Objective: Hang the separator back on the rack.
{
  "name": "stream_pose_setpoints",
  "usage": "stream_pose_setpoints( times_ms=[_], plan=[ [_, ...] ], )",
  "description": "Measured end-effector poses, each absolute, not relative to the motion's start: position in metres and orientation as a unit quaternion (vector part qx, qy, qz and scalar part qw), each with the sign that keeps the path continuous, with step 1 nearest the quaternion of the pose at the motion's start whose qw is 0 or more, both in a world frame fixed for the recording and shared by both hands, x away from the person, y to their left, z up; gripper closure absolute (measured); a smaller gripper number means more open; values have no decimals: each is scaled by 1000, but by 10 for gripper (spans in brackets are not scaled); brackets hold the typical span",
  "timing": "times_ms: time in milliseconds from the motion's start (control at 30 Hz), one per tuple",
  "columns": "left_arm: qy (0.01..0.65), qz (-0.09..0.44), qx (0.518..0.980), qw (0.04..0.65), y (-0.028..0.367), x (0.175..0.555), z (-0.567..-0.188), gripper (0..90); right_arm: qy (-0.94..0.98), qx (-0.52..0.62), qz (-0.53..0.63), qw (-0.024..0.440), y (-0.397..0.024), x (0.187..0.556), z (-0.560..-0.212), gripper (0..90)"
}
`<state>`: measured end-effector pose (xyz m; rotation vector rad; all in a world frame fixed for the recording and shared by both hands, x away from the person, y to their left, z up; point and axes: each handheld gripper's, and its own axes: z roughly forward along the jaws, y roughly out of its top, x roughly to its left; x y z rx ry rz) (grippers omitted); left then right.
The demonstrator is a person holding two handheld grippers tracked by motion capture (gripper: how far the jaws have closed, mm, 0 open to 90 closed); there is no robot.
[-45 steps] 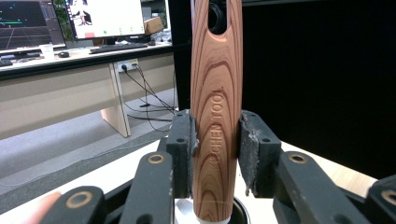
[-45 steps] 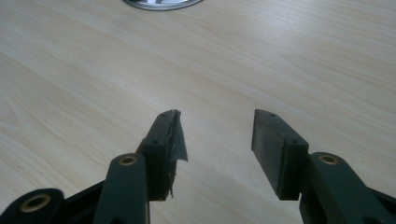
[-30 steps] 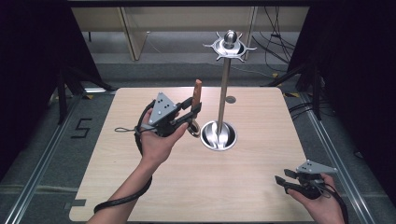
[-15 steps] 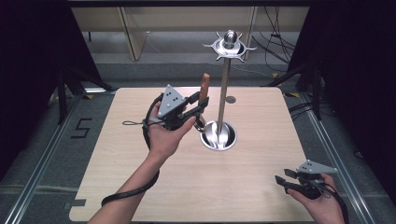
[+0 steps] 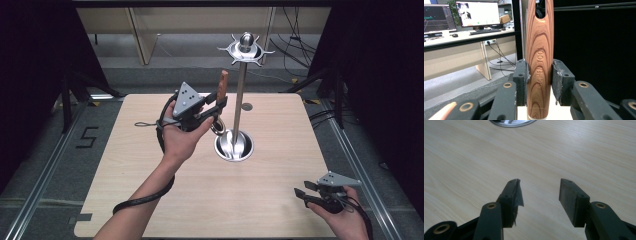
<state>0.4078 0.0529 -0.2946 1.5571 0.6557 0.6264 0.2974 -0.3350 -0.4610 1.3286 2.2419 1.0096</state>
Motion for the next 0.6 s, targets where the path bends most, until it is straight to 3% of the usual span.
stream_pose_setpoints(
  times_ms=[600],
  plan=[
    [287,276,671,626,45,412,-284,672,794,460,356,176,-337,299,-462,512]
  ],
)
